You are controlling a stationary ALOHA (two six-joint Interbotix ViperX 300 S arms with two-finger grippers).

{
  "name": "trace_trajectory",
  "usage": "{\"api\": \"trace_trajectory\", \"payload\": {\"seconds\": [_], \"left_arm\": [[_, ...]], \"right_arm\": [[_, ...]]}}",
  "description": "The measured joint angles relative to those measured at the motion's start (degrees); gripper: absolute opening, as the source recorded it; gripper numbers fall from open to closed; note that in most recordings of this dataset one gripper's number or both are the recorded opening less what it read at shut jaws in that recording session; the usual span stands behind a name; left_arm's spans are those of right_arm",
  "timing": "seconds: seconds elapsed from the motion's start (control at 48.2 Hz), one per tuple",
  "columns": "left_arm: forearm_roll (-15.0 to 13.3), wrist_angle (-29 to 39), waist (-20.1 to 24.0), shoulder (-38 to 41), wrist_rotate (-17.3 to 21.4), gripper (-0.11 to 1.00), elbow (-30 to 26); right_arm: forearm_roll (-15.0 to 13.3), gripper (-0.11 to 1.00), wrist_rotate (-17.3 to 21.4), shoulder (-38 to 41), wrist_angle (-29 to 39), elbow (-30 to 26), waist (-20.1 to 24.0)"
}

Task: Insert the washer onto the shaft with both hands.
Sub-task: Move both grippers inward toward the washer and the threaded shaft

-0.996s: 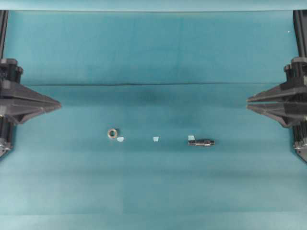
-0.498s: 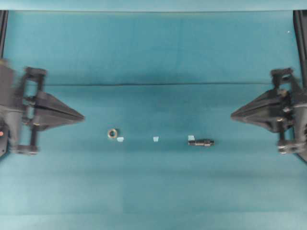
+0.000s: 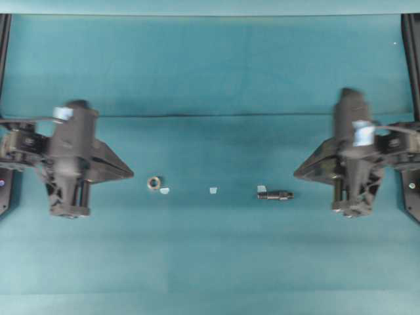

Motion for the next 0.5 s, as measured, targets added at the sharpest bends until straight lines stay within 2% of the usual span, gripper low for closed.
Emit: {"api": "trace_trajectory", "payload": {"seconds": [0.207,0.498], "left_arm": [[0.2,4.1,0.7,5.1,0.2,0.02,-3.3],[0.3,9.4,1.1,12.0,0.5,0.02,-6.9]], "right_arm": [[-2.1,-0.08,-0.2,6.7,5.1,-4.4,0.2],[-2.3,-0.08,-2.0,13.4,7.5,-7.8,0.8]]}}
